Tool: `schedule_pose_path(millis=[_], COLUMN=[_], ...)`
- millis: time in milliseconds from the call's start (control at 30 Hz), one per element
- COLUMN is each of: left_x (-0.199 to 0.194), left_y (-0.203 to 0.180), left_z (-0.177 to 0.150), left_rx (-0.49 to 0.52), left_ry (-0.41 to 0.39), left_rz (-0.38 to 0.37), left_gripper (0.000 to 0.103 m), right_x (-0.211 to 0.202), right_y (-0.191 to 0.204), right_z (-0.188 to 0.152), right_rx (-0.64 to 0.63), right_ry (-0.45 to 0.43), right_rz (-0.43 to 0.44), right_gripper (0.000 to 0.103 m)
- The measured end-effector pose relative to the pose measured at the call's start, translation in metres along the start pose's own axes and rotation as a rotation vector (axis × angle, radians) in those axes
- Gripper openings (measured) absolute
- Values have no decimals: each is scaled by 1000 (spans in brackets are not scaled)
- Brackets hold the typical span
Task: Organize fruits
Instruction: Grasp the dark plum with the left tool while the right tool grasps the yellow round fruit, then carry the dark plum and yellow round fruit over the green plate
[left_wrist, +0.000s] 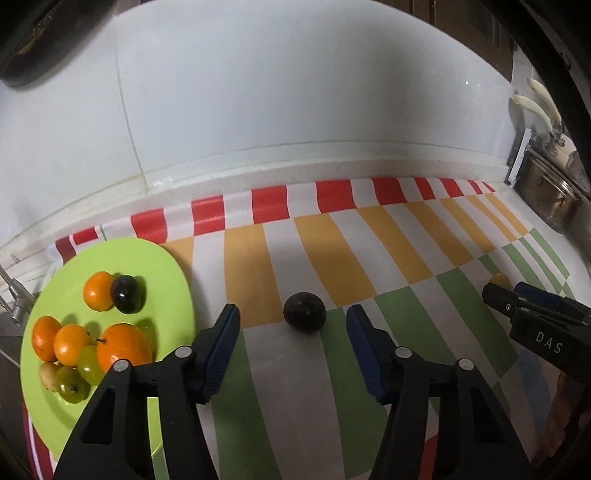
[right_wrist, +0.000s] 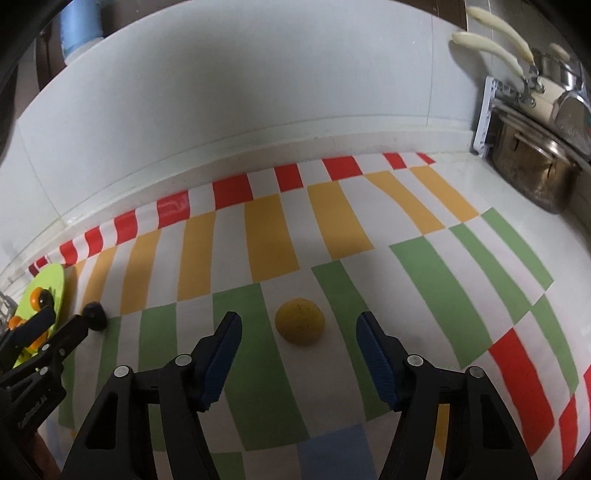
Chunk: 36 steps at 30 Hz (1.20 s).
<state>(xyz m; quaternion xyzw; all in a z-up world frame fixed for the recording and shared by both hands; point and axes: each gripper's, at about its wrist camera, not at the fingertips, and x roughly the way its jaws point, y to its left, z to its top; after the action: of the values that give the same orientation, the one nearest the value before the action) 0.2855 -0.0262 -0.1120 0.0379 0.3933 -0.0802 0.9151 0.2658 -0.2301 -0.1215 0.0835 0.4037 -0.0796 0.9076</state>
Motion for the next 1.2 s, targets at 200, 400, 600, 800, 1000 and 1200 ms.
schedule_pose_path(millis=[200, 400, 600, 800, 1000, 1200], left_x=[13, 21, 23, 18, -1, -25], left_y=[2, -1, 0, -2, -5, -2], left_z=[1, 3, 3, 5, 4, 3], left_rx=[-31, -19, -18, -8, 2, -14], left_ry=[38, 61, 72, 69, 45, 19], left_rz=[-23, -35, -43, -53, -57, -61], left_gripper=[41, 33, 27, 27, 27, 27], right_x=[8, 11, 11, 5, -8, -30], right_y=[0, 0, 2, 6, 14, 29], right_z=[-3, -2, -1, -1, 2, 4], right_rx=[0, -6, -19, -32, -65, -121], right_ry=[15, 10, 9, 5, -10, -42], right_rz=[-1, -12, -11, 18, 71, 119], right_gripper=[50, 42, 32, 31, 31, 31])
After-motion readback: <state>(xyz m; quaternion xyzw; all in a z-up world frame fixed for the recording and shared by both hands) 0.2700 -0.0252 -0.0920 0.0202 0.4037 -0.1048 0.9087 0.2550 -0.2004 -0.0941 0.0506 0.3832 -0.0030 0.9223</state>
